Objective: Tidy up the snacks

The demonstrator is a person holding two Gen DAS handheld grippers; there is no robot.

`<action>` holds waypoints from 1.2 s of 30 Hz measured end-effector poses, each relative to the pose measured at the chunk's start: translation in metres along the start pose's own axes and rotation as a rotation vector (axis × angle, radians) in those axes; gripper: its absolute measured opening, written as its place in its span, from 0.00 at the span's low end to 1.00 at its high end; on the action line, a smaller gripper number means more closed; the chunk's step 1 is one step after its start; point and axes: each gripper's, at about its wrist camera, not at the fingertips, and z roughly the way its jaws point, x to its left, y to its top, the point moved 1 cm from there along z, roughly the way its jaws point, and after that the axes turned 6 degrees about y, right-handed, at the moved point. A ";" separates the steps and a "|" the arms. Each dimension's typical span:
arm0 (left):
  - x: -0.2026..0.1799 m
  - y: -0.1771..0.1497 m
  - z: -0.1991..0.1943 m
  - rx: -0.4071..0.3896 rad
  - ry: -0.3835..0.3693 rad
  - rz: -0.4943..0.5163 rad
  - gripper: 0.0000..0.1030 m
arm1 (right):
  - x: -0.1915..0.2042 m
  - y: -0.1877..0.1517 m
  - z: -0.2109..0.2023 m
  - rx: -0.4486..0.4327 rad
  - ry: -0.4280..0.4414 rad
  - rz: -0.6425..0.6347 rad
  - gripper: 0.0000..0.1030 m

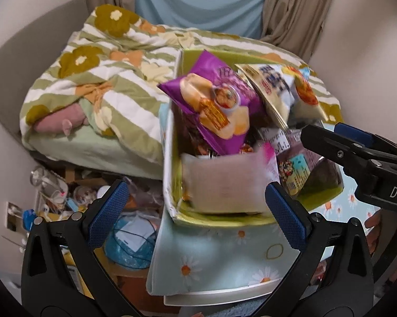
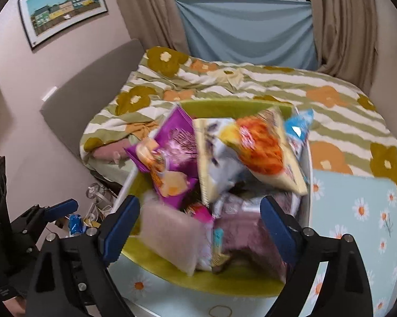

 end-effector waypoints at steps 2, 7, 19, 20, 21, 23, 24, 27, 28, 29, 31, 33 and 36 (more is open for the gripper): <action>-0.002 -0.002 0.000 0.001 -0.003 0.006 1.00 | -0.004 -0.004 -0.001 0.005 -0.014 0.011 0.88; -0.009 -0.003 -0.013 -0.024 0.004 0.015 1.00 | -0.011 -0.009 -0.020 -0.027 -0.015 0.030 0.88; -0.077 0.003 -0.110 -0.227 0.029 0.048 1.00 | -0.033 -0.014 -0.128 -0.195 -0.076 -0.007 1.00; -0.084 0.002 -0.118 -0.245 0.033 0.048 1.00 | -0.037 -0.018 -0.144 -0.219 -0.103 -0.015 1.00; -0.093 0.001 -0.128 -0.271 0.033 0.045 1.00 | -0.040 -0.021 -0.157 -0.237 -0.126 -0.020 1.00; -0.106 -0.002 -0.143 -0.304 0.024 0.036 1.00 | -0.047 -0.030 -0.180 -0.263 -0.160 -0.025 1.00; -0.113 -0.005 -0.151 -0.322 0.018 0.031 1.00 | -0.052 -0.036 -0.193 -0.279 -0.182 -0.023 1.00; -0.129 -0.013 -0.166 -0.359 0.024 0.034 1.00 | -0.066 -0.052 -0.222 -0.301 -0.266 -0.022 1.00; -0.134 -0.017 -0.170 -0.373 0.032 0.040 1.00 | -0.070 -0.056 -0.228 -0.301 -0.292 -0.024 1.00; -0.139 -0.021 -0.173 -0.381 0.038 0.045 1.00 | -0.074 -0.061 -0.235 -0.301 -0.316 -0.026 1.00; -0.149 -0.028 -0.179 -0.396 0.049 0.061 1.00 | -0.081 -0.070 -0.244 -0.298 -0.338 -0.014 1.00; -0.156 -0.038 -0.183 -0.404 0.053 0.077 1.00 | -0.087 -0.078 -0.251 -0.299 -0.341 0.006 1.00; -0.165 -0.047 -0.185 -0.405 0.059 0.091 1.00 | -0.094 -0.088 -0.256 -0.293 -0.344 0.019 1.00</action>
